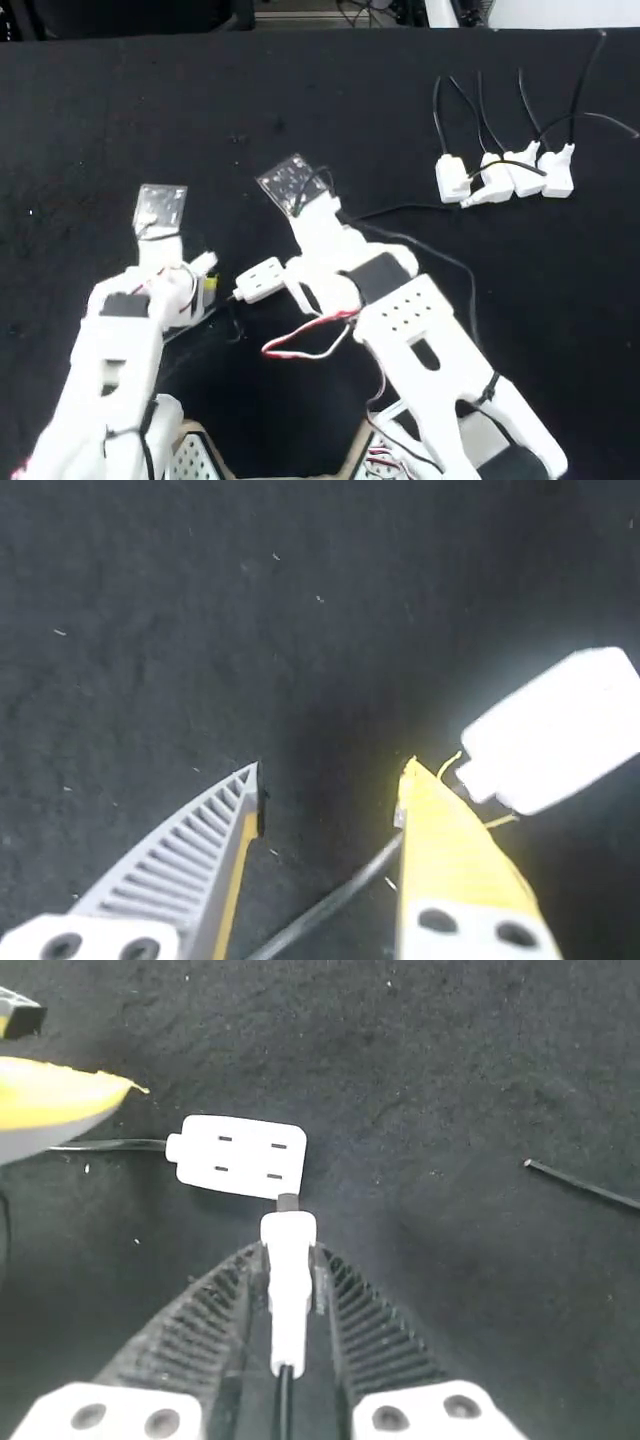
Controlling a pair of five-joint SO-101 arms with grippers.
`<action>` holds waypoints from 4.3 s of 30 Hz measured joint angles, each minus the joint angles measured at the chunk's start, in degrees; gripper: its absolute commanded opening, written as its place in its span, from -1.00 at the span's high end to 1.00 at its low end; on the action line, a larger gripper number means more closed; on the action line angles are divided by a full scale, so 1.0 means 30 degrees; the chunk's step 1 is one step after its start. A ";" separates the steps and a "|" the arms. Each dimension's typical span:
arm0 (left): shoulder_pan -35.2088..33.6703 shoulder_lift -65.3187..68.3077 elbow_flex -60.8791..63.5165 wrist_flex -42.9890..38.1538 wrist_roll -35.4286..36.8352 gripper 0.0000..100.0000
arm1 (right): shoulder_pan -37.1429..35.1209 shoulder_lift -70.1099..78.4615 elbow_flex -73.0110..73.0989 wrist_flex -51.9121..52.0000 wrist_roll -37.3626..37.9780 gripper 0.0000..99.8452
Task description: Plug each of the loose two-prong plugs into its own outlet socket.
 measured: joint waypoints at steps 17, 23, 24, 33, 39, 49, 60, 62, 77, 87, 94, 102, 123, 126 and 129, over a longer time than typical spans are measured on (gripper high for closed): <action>-0.2022 -1.4681 0.7033 -0.1875 0.1231 0.55 | -0.0029 1.2718 -1.2396 0.8029 0.0088 0.98; -0.1934 -1.6908 0.7092 -0.0264 0.1231 0.55 | -0.0029 1.4154 -1.4799 0.8791 0.0088 0.98; -0.1934 -1.7114 0.7092 -0.0059 0.1231 0.55 | -0.0029 1.4300 -1.5004 0.8821 0.0088 0.98; -0.1905 -1.7289 0.7092 0.0117 0.1231 0.55 | -0.0029 1.6293 -1.5766 0.8821 -0.0352 0.98; -0.1905 -1.7289 0.7092 0.0117 0.1231 0.55 | -0.0029 1.7495 -1.7026 0.8791 -0.1377 0.98; -0.1905 -1.7289 0.7092 0.0117 0.1231 0.55 | -0.0469 2.0425 -2.0161 1.0872 -0.1436 0.98; -0.1905 -1.7289 0.7092 0.0117 0.1231 0.55 | -0.0469 2.1451 -2.1304 1.1429 -0.1495 0.98; -0.1905 -1.7289 0.7092 0.0117 0.1231 0.55 | -0.0469 2.1451 -2.1304 1.1429 -0.1641 0.98; -0.1905 -1.7289 0.7092 0.0117 0.1231 0.55 | -0.0469 2.1451 -2.1304 1.1458 -0.5040 0.98; -0.1905 -1.7289 0.7092 0.0117 0.1231 0.55 | -0.0615 2.1451 -2.1304 1.1458 -0.5538 0.98; -0.1905 -1.7289 0.7092 0.0117 0.1231 0.55 | -0.1289 2.1451 -2.1538 1.1370 -0.5538 0.98; -0.1905 -1.7289 0.7092 0.0117 0.1231 0.55 | -0.0645 2.1451 -2.1538 1.1370 -0.4454 0.98; -0.1905 -1.7289 0.7092 0.0117 0.1231 0.55 | -0.1026 2.1451 -2.1919 1.2220 -0.4337 0.98; -0.1934 -1.7289 0.7092 0.0117 0.1231 0.55 | -0.1260 2.1421 -2.1919 1.2220 -0.4337 0.98; -0.2491 -1.7289 0.7092 0.0117 0.1231 0.55 | -0.1612 2.1216 -2.1919 1.2220 -0.4220 0.98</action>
